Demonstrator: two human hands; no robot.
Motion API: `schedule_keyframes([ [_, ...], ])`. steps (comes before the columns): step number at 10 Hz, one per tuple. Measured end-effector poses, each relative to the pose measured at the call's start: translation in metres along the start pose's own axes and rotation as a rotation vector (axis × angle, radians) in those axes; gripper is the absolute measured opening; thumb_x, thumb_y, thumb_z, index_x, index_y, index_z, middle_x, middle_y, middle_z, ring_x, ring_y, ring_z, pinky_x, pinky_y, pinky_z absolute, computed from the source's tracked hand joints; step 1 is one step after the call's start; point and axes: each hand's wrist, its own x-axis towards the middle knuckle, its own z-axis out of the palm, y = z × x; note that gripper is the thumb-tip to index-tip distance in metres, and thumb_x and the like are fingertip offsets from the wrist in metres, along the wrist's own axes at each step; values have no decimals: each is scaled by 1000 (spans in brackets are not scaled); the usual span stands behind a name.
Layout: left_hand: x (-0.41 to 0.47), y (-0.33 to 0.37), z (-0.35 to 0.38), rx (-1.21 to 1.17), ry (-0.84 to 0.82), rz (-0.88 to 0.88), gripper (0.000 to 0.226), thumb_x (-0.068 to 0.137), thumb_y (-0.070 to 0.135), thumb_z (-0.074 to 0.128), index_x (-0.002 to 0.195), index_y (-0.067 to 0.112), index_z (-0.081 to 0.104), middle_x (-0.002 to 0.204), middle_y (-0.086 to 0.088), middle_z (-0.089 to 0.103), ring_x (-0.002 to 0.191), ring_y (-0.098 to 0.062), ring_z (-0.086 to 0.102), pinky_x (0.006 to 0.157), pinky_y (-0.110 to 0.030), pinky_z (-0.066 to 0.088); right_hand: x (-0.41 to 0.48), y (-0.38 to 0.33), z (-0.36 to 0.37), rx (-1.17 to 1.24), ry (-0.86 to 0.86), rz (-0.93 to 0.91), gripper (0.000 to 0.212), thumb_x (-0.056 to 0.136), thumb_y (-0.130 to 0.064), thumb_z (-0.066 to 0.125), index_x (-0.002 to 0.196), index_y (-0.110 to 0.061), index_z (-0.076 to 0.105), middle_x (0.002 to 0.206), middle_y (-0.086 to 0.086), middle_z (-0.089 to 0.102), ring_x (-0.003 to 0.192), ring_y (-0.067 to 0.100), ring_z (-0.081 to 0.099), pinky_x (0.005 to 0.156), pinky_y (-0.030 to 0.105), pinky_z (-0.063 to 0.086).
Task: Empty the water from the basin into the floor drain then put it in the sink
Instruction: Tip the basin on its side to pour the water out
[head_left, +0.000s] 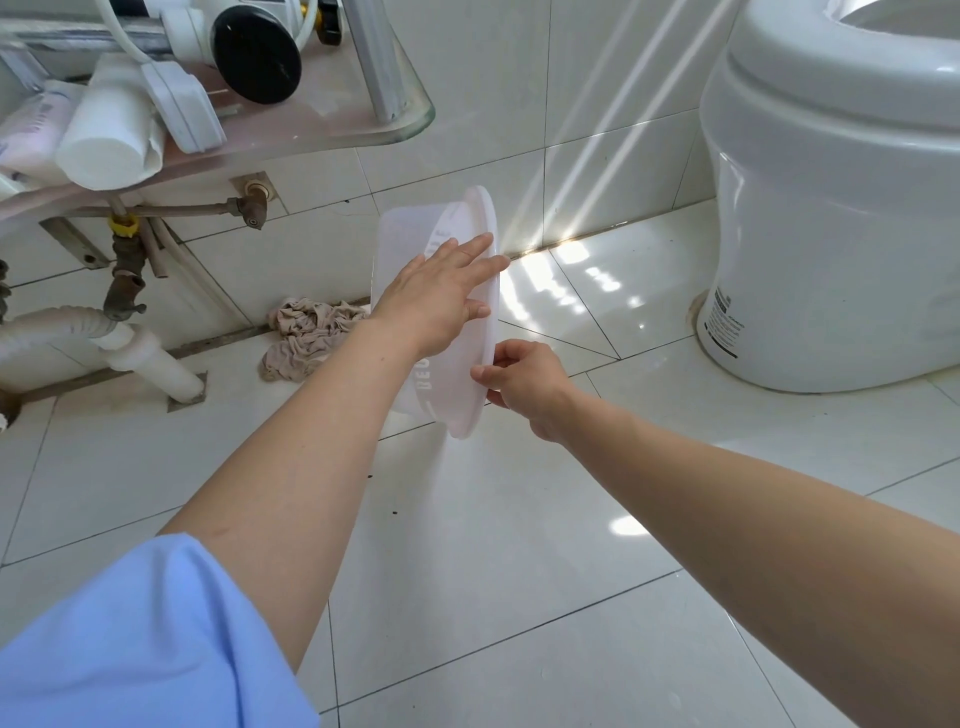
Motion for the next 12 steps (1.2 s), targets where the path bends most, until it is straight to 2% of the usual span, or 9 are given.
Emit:
schedule_keyframes([
  [3, 0, 3, 1, 2, -37, 6, 55, 99, 24, 45, 148, 35, 23, 161, 13, 7, 149, -17, 5, 120, -42, 6, 0, 1, 1, 19, 13, 30, 6, 84, -3, 65, 84, -8, 62, 77, 3, 61, 79, 23, 60, 86, 37, 55],
  [4, 1, 3, 1, -5, -35, 6, 55, 99, 24, 46, 148, 35, 23, 161, 13, 7, 149, -17, 5, 120, -42, 7, 0, 0, 0, 35, 10, 35, 9, 84, -2, 65, 80, -9, 61, 76, 2, 61, 79, 23, 61, 80, 32, 55],
  [7, 1, 2, 3, -8, -45, 13, 56, 98, 24, 46, 148, 36, 22, 161, 13, 6, 149, -17, 4, 120, -42, 6, -2, -1, 1, 22, 21, 45, 7, 84, -3, 65, 90, -4, 62, 79, 5, 61, 80, 23, 60, 87, 39, 54],
  [12, 0, 3, 7, -4, -53, 40, 57, 98, 22, 46, 148, 37, 21, 161, 14, 5, 149, -18, 4, 120, -43, 5, -4, 2, 2, 28, 22, 60, 8, 84, -2, 64, 80, -7, 60, 82, 7, 61, 81, 24, 59, 91, 44, 53],
])
